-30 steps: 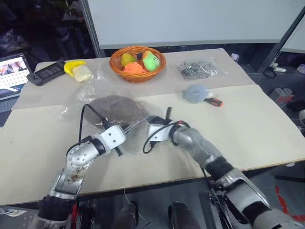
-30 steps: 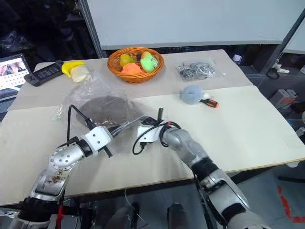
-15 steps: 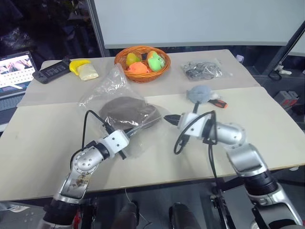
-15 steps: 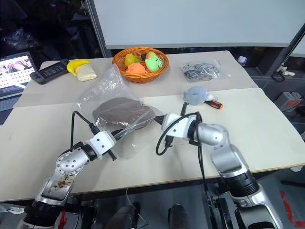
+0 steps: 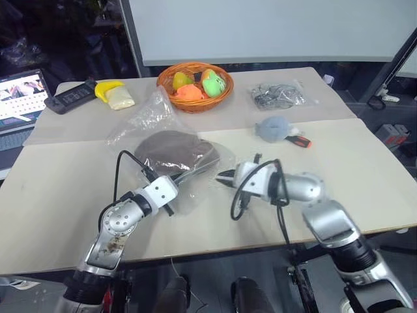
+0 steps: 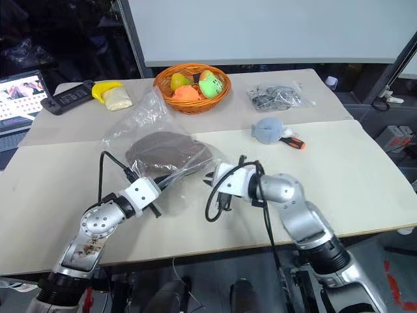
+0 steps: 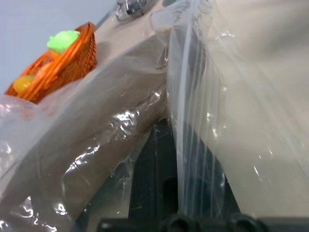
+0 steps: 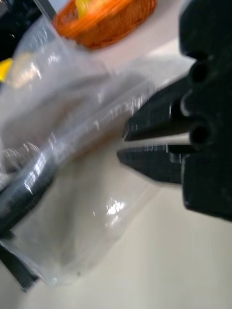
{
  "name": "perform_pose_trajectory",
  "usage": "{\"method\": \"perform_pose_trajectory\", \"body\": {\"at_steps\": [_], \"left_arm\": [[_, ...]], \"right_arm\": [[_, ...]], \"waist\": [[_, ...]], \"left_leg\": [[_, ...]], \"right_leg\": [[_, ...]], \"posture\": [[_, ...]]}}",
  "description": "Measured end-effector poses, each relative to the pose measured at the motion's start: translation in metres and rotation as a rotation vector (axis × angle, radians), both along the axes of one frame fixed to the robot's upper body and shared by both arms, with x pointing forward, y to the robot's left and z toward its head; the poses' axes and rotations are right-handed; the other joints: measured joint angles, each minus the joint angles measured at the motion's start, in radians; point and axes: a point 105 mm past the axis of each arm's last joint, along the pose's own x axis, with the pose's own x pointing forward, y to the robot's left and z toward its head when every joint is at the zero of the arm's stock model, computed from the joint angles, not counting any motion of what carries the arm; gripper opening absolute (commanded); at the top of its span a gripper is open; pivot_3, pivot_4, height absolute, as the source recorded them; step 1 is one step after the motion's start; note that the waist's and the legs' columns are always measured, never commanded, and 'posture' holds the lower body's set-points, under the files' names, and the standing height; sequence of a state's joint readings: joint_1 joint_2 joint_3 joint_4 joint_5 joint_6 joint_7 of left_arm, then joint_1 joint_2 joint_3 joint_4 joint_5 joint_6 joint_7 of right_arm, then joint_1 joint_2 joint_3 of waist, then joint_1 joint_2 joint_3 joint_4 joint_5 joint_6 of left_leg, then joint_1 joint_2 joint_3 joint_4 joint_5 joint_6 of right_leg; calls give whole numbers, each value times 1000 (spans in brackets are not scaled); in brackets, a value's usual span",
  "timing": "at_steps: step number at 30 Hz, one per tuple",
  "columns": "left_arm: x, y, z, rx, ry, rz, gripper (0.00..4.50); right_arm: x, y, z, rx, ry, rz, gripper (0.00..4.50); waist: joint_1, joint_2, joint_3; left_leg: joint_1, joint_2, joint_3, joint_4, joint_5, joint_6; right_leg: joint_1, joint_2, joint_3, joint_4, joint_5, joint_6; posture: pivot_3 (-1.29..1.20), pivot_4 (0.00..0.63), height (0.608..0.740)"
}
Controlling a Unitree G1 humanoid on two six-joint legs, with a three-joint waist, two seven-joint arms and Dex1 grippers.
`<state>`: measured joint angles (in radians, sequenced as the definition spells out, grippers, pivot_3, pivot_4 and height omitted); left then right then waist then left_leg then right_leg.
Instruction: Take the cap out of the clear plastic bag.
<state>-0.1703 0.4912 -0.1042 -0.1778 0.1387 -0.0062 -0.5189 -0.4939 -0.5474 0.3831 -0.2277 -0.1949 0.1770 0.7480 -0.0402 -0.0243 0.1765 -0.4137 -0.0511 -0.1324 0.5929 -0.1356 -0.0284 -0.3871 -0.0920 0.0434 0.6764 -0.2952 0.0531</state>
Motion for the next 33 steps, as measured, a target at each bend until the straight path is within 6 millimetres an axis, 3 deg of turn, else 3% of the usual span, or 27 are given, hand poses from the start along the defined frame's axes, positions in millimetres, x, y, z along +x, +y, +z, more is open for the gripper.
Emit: {"method": "perform_pose_trajectory", "body": {"at_steps": [2, 9, 14, 16, 24, 33], "left_arm": [[1, 1, 1, 3, -3, 1, 0], [5, -2, 16, 22, -56, -6, 0], [9, -4, 85, -28, -268, 12, 0], [7, -4, 96, -36, -302, 15, 0], [6, -3, 92, -35, -284, 26, 0], [9, -2, 89, -37, -270, 31, 0]], "right_arm": [[6, 2, -5, -21, -72, -29, 2722], [21, 16, -16, -49, -307, -73, 2722], [24, 35, -14, -20, -376, -54, 2722], [24, 38, -13, -10, -393, -54, 2722], [35, 57, -2, 23, -433, -51, 2722], [14, 111, -36, -112, -442, 173, 2722]], "waist": [[0, 0, 0], [-1, 0, 0], [-4, -1, 0], [-6, -1, 0], [-6, -1, 0], [-11, -1, 0]], "left_leg": [[0, 0, 0, 0, 0, 0], [0, 0, 0, 0, 0, 0], [-1, 0, 0, 0, 0, 0], [-1, 0, 0, 0, 0, 0], [0, 0, 0, 0, 0, 0], [0, 0, 0, 0, 0, 0]], "right_leg": [[0, 0, 0, 0, 0, 0], [-1, 0, 0, 0, 2, -4], [0, 0, 0, 0, 2, -4], [0, 0, 0, 0, 3, -5], [0, 1, 0, 0, 3, -5], [-1, 1, 0, 1, 3, -5]], "posture": [[0, 150, 740], [0, 150, 740], [0, 150, 740], [0, 150, 740], [0, 150, 740], [0, 150, 740]]}}
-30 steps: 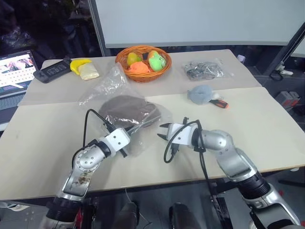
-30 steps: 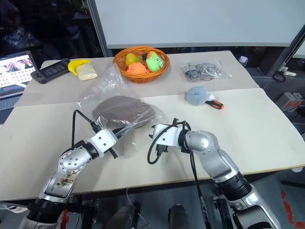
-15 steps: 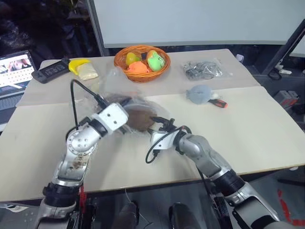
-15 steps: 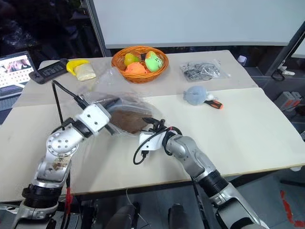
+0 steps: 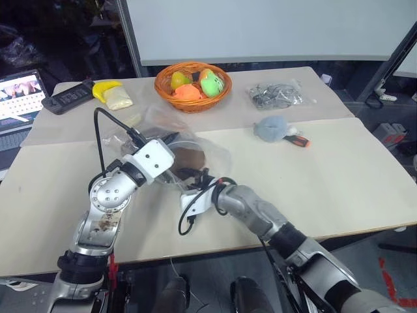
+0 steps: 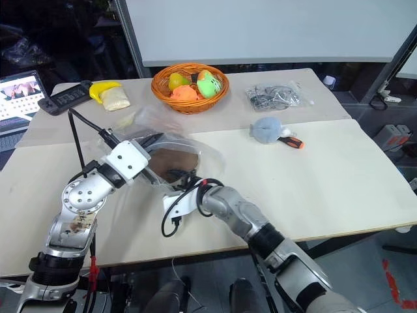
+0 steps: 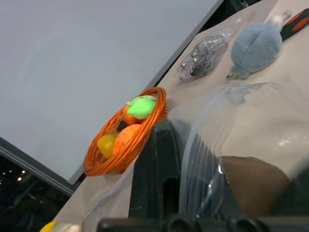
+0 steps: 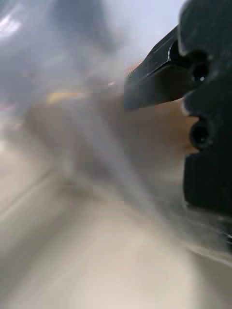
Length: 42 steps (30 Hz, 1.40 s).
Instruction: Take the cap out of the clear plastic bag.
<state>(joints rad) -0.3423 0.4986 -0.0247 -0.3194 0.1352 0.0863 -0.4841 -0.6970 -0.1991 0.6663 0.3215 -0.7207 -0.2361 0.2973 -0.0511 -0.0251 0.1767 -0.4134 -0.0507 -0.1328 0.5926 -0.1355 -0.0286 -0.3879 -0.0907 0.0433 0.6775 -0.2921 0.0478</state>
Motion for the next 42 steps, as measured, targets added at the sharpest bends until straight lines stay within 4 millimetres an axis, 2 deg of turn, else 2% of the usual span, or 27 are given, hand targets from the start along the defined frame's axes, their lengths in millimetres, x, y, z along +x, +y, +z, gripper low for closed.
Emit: {"method": "perform_pose_trajectory", "body": {"at_steps": [2, 5, 7, 12, 16, 20, 24, 26, 30, 42], "left_arm": [[1, 1, -1, 0, 5, 3, 0], [0, 0, 0, -4, -10, -4, 0], [0, 1, 3, -8, -22, 3, 0], [0, 2, 1, -5, -16, 6, 0], [-1, 2, -7, 3, 9, 0, 0], [-1, 2, -8, 5, 14, -1, 0], [-2, 2, -8, 7, 16, -1, 0], [-1, 2, -8, 9, 15, 0, 0], [-2, 2, -8, 10, 15, -1, 0], [-2, 0, -9, 10, 17, -5, 0]], "right_arm": [[10, 13, 1, -4, -23, -24, 2722], [34, 21, 10, 15, -63, -132, 2722], [42, 24, 11, 37, -74, -179, 2722], [50, 22, 4, 65, -63, -248, 2722], [60, 13, 10, 95, -70, -302, 2722], [61, 12, 7, 109, -48, -311, 1746], [60, 13, 8, 115, -51, -308, 345], [59, 15, 11, 131, -65, -303, 10], [60, 16, 17, 145, -84, -302, 10], [60, 15, 16, 139, -79, -283, 10]], "waist": [[-2, 0, 0], [-4, 0, 0], [-4, 0, 0], [-5, 0, 0], [-8, 0, 0], [-20, 0, 0], [-20, 0, 0], [-20, 0, 0], [-20, 0, 0], [-20, 0, 0]], "left_leg": [[0, 0, 0, 0, 0, 0], [0, 0, 0, 0, 0, -1], [1, 0, 0, -1, 0, -1], [0, 0, 0, -1, 0, -1], [1, 0, 0, -1, 0, -1], [0, 0, 0, -1, 0, -1], [1, 0, 0, -1, 0, -1], [2, 0, 0, -1, 0, -1], [3, 0, 0, -1, 0, -1], [3, 1, 0, -1, 0, -1]], "right_leg": [[0, 0, 0, 0, 0, -1], [-1, 1, 0, 1, 1, -2], [-1, 1, 0, 1, 1, -2], [-1, 0, 1, 1, 1, -2], [-1, 1, 1, 1, 1, -2], [-2, 1, 1, 1, 1, -2], [-2, 1, 1, 2, 1, -2], [-1, 1, 1, 2, 1, -2], [0, 1, 1, 2, 1, -2], [0, 1, 1, 2, 1, -2]], "posture": [[0, 150, 740], [0, 150, 740], [0, 150, 740], [0, 150, 740], [0, 150, 740], [0, 150, 740], [0, 150, 740], [0, 150, 740], [0, 150, 740], [0, 150, 740]]}}
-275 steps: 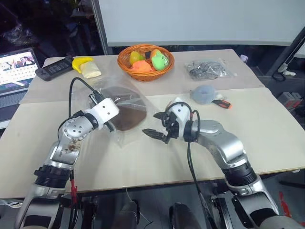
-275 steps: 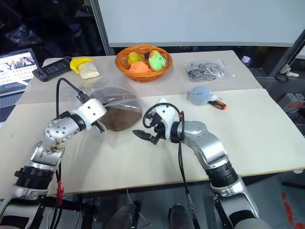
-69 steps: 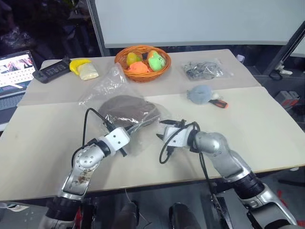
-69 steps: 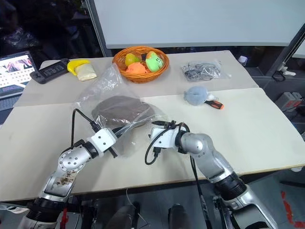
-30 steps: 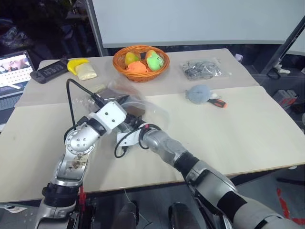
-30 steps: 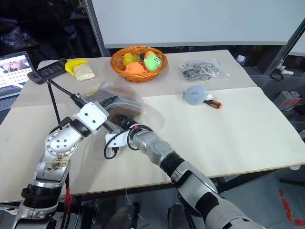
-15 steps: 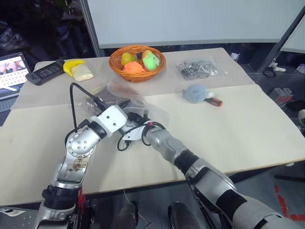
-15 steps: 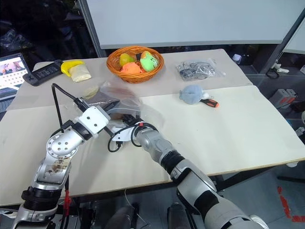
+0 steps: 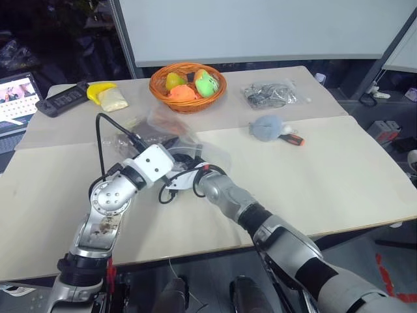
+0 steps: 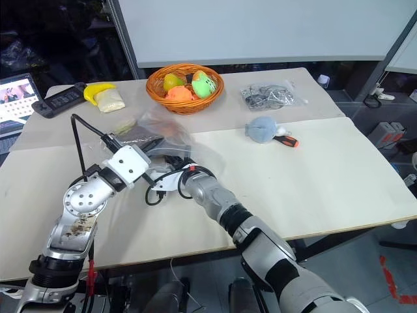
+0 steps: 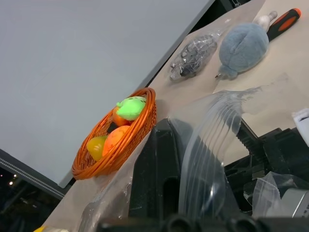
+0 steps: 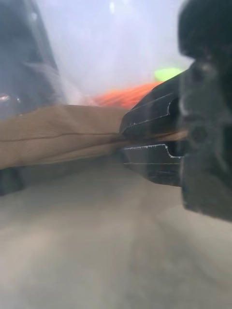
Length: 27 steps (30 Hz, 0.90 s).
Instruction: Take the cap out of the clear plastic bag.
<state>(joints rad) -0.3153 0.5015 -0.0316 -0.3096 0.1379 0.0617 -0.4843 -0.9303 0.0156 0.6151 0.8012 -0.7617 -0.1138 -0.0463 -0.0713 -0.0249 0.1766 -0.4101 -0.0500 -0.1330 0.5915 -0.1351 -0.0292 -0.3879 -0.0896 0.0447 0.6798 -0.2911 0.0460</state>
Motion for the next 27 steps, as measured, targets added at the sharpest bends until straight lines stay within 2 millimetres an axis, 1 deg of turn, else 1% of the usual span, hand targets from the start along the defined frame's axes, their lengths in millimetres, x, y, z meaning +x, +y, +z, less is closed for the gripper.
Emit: {"method": "perform_pose_trajectory", "body": {"at_steps": [7, 10, 13, 17, 19, 23, 27], "left_arm": [[0, -3, 0, -8, -2, -4, 0], [-2, -8, 3, -18, -20, -24, 0], [-5, -16, 5, -19, -38, -55, 0], [0, -8, -4, -12, -8, -16, 0], [1, -7, -6, -11, -1, -11, 0], [1, -8, -7, -14, -2, -14, 0], [1, -9, -7, -17, -4, -17, 0]], "right_arm": [[0, -4, 1, 9, 18, 8, 10], [1, -19, 6, 44, 41, -2, 10], [-3, -43, 15, 79, 61, 3, 10], [-14, -82, 33, 148, 78, 11, 10], [-22, -103, 36, 139, 100, 14, 10], [-42, -126, 40, 163, 202, 60, 10], [-57, -141, 49, 155, 290, 98, 10]], "waist": [[1, 0, 0], [4, 0, 0], [12, 0, 0], [16, 0, 0], [19, 0, 0], [23, 0, 0], [26, 0, 0]], "left_leg": [[0, 0, 0, 0, 0, 0], [-1, 0, 0, 0, 0, 0], [-1, -1, 0, 0, 0, 0], [-2, -1, 0, 0, 0, 0], [-2, -1, 0, 1, 0, 0], [-3, -1, 0, 1, 0, 0], [-3, -1, 0, 1, 0, 0]], "right_leg": [[0, 0, 0, 0, 0, 0], [0, 0, 0, 0, 0, 0], [0, -1, 0, -1, 0, 0], [0, -1, -1, -1, 0, 1], [0, -1, -1, -2, 0, 1], [1, -1, -1, -2, -1, 1], [1, -1, -1, -3, -1, 1]], "posture": [[0, 150, 740], [0, 150, 740], [0, 150, 740], [0, 150, 740], [0, 150, 740], [0, 150, 740], [0, 150, 740]]}}
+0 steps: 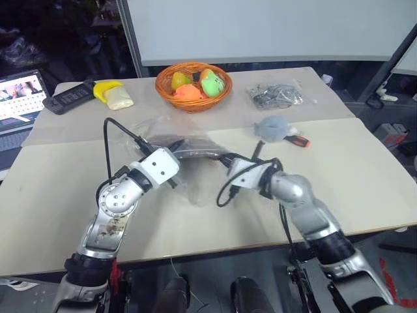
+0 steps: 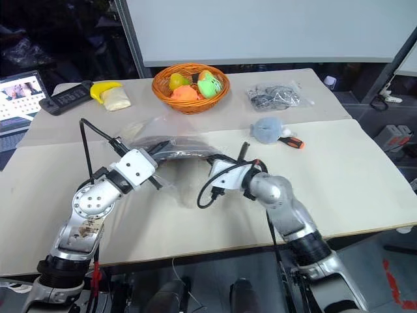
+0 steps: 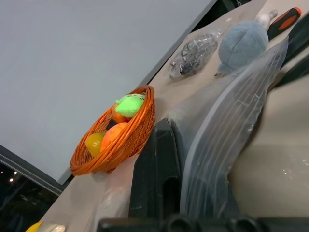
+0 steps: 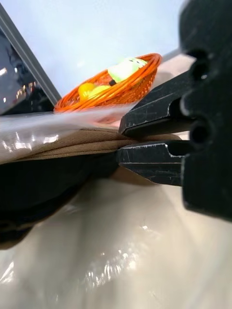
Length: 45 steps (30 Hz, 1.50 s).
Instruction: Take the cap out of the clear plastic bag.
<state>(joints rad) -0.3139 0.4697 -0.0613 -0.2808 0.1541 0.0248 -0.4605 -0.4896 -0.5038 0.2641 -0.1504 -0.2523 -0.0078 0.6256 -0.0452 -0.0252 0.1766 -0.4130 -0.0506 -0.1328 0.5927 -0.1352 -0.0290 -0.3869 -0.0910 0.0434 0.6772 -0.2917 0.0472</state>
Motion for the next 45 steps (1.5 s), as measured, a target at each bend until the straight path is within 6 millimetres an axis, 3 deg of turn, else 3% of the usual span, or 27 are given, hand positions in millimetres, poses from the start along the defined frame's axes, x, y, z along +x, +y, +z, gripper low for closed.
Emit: {"method": "perform_pose_trajectory", "body": {"at_steps": [7, 12, 16, 24, 29, 33, 38, 42, 45], "left_arm": [[2, 1, -2, -2, 6, 1, 0], [2, 0, -2, -1, 1, -3, 0], [3, 1, -3, 0, 3, -2, 0], [4, 2, -5, 0, 4, -1, 0], [5, 3, -6, -2, 6, 2, 0], [5, 3, -8, -4, 7, 3, 0], [2, -1, -16, -8, 18, -18, 0], [1, -2, -22, -9, 33, -20, 0], [0, -4, -24, -9, 36, -25, 0]], "right_arm": [[-20, -21, 8, 71, 246, 40, 10], [-37, -49, 23, 93, 434, 59, 10], [-47, -59, 35, 135, 521, 81, 10], [-60, -76, 86, 212, 523, 139, 10], [-48, -86, 130, 291, 407, 137, 10], [-32, -105, 153, 313, 311, 66, 10], [-19, -118, 215, 390, 96, 28, 10], [5, -120, 228, 459, 15, -36, 10], [31, -106, 214, 427, -31, -107, 10]], "waist": [[5, 0, 0], [11, 0, 0], [11, -1, 0], [15, -1, 1], [20, -1, 1], [27, -1, 1], [26, 2, 3], [18, 2, 3], [11, 2, 3]], "left_leg": [[-2, -1, 0, 0, 0, 0], [-3, -1, 0, 1, -1, 1], [-3, 0, 0, 1, -1, 1], [-5, -1, 0, 2, -1, 1], [-5, 0, 1, 2, -1, 1], [-8, -1, 1, 3, -1, 2], [-9, -1, 2, 3, -1, 2], [-9, -1, 3, 3, -1, 2], [-9, -1, 2, 3, -1, 2]], "right_leg": [[0, -1, -1, -2, 0, 0], [1, -1, -1, -4, 0, 1], [1, -1, -2, -4, 0, 1], [0, -2, -2, -5, -2, 5], [0, -2, -2, -6, -2, 5], [-2, -2, -1, -7, 1, 1], [-3, -3, -2, -9, 1, 2], [-2, -3, -1, -11, 3, 2], [-3, -2, 0, -11, 3, 2]], "posture": [[0, 150, 740], [0, 150, 740], [0, 150, 740], [0, 150, 740], [0, 150, 740], [0, 150, 740], [0, 150, 740], [0, 150, 740], [0, 150, 740]]}}
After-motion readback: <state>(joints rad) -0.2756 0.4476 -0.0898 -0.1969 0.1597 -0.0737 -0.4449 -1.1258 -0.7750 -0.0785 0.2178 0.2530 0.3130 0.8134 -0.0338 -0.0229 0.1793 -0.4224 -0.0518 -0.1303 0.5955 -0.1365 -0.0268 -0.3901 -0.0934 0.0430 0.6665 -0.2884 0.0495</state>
